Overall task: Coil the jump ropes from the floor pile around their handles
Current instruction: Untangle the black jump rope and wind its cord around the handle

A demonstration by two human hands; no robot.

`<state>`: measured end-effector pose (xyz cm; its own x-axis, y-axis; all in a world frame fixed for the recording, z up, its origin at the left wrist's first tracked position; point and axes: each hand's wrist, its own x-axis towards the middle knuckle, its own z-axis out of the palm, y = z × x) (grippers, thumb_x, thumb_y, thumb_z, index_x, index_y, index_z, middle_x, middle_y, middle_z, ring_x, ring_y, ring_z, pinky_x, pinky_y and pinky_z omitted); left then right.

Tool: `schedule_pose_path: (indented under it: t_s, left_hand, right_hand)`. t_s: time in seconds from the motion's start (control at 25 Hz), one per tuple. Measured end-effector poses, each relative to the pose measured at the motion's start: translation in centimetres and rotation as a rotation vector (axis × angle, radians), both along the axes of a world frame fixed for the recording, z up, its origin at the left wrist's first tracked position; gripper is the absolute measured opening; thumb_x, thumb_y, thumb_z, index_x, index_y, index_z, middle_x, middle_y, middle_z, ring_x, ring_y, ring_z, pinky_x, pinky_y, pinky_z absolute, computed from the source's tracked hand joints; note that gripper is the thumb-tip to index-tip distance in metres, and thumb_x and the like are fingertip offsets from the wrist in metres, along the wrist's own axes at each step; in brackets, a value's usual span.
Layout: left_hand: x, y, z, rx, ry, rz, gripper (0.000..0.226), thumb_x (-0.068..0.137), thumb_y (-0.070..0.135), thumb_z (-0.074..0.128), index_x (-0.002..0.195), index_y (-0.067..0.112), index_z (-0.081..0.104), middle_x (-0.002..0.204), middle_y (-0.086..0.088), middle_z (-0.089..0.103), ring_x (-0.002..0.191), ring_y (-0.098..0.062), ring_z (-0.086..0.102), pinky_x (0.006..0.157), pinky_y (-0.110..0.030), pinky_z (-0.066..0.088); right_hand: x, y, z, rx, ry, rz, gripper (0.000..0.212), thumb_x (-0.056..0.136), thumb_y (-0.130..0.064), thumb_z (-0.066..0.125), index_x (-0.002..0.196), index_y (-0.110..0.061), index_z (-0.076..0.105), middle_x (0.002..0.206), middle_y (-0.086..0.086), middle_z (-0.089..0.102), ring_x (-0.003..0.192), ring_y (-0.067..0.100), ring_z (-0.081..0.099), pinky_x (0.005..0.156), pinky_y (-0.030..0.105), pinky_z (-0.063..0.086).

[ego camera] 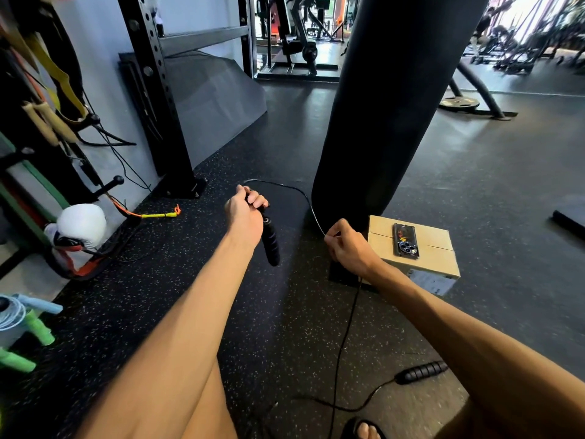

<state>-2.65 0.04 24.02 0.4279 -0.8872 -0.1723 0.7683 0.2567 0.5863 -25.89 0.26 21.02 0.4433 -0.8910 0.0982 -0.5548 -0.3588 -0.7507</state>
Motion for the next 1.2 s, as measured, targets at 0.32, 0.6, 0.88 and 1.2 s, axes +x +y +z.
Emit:
schedule_pose_path:
  t_s: [0.32, 0.6, 0.88, 1.2]
  left_hand:
    - [0.4, 0.1, 0.0, 0.005, 0.063, 0.009, 0.033, 0.097, 0.007, 0.029, 0.067, 0.016, 0.038, 0.047, 0.005, 0.03, 0.039, -0.012, 0.026, 0.052, -0.028, 0.03]
    - [0.2, 0.4, 1.1, -0.037, 0.002, 0.023, 0.033, 0.104, 0.016, 0.033, 0.075, 0.011, 0.047, 0.056, -0.001, 0.05, 0.049, -0.017, 0.049, 0.058, -0.03, 0.042]
    - [0.9, 0.1, 0.1, 0.01, -0.199, 0.192, 0.026, 0.107, 0.017, 0.03, 0.088, 0.007, 0.047, 0.09, -0.023, 0.071, 0.08, -0.033, 0.073, 0.068, -0.034, 0.058]
    - [0.2, 0.3, 0.3, 0.049, -0.187, 0.208, 0.027, 0.107, 0.014, 0.027, 0.086, 0.006, 0.042, 0.091, -0.028, 0.069, 0.085, -0.039, 0.071, 0.078, -0.041, 0.059]
  right_hand:
    - [-0.3, 0.2, -0.7, -0.26, 0.103, 0.051, 0.003, 0.101, -0.006, 0.047, 0.102, -0.006, 0.049, 0.09, 0.006, 0.068, 0.084, -0.004, 0.065, 0.053, 0.014, 0.047]
    - [0.8, 0.6, 0.4, -0.397, 0.136, 0.113, 0.025, 0.102, -0.018, 0.043, 0.084, -0.008, 0.056, 0.08, 0.004, 0.058, 0.069, 0.017, 0.056, 0.064, 0.043, 0.049]
    - [1.0, 1.6, 2.6, -0.493, 0.06, 0.242, 0.032, 0.103, -0.026, 0.037, 0.083, -0.009, 0.056, 0.077, -0.002, 0.057, 0.068, 0.01, 0.053, 0.061, 0.023, 0.043]
    - [1.5, 2.8, 3.9, -0.371, 0.006, 0.223, 0.022, 0.1, -0.037, 0.051, 0.098, -0.014, 0.054, 0.079, 0.002, 0.062, 0.069, 0.015, 0.059, 0.058, 0.03, 0.048]
